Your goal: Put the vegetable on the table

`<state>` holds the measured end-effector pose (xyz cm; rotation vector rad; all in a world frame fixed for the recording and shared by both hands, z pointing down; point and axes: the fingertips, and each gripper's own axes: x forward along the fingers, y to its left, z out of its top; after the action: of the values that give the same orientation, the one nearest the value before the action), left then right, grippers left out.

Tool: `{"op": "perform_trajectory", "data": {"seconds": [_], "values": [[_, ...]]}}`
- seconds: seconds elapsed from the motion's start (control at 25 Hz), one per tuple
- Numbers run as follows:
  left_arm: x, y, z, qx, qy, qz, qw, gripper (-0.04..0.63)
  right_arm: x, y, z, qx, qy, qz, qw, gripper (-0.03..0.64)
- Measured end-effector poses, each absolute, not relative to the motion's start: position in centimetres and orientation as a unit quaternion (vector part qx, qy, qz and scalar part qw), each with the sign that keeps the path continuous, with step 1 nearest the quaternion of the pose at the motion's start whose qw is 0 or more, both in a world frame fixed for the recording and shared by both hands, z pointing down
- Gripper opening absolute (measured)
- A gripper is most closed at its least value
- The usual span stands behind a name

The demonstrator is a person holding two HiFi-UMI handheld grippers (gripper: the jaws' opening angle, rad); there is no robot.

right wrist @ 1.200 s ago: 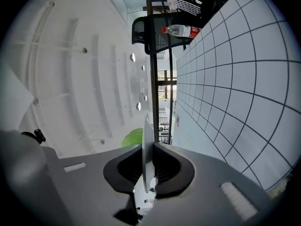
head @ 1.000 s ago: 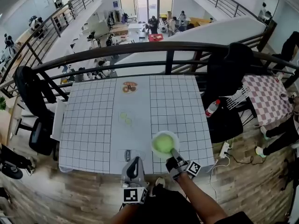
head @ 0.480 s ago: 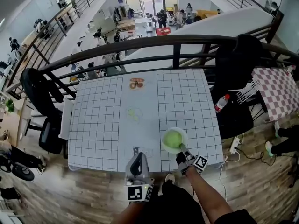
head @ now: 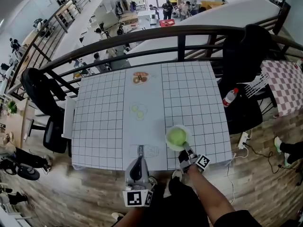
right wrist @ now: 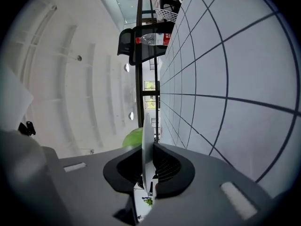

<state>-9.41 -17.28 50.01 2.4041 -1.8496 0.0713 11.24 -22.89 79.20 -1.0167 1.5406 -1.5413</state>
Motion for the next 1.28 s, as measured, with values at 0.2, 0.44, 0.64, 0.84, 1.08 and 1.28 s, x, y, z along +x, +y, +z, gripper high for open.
{"op": "perform_trajectory", "data": {"seconds": [0.2,0.44,0.64,0.84,1.08,1.28], "values": [[-10.8,-17.2,49.6,0.787,-0.615,0.024,0.053,0.008,10.7,-23.0,79.6,-0.396,0.602,-0.598,0.352,0.034],[-11.7,-16.8,50.1,0.781,-0.62,0.027,0.065,0.008,10.1,-23.2,80.6,-0.402,0.586,-0.612,0.346,0.034],[-12.2,-16.5,50.4,0.778,-0.624,0.029,0.071,0.008,9.6,-23.3,81.0,-0.403,0.582,-0.62,0.337,0.034],[-12.5,-16.5,50.8,0.776,-0.626,0.028,0.075,0.008,9.5,-23.5,81.7,-0.413,0.576,-0.621,0.334,0.034],[-11.9,-16.5,50.5,0.781,-0.62,0.024,0.074,0.008,9.9,-23.4,82.6,-0.438,0.566,-0.625,0.313,0.034],[-11.5,-16.3,50.5,0.782,-0.618,0.025,0.073,0.008,9.9,-23.7,83.0,-0.438,0.558,-0.628,0.318,0.034]]}}
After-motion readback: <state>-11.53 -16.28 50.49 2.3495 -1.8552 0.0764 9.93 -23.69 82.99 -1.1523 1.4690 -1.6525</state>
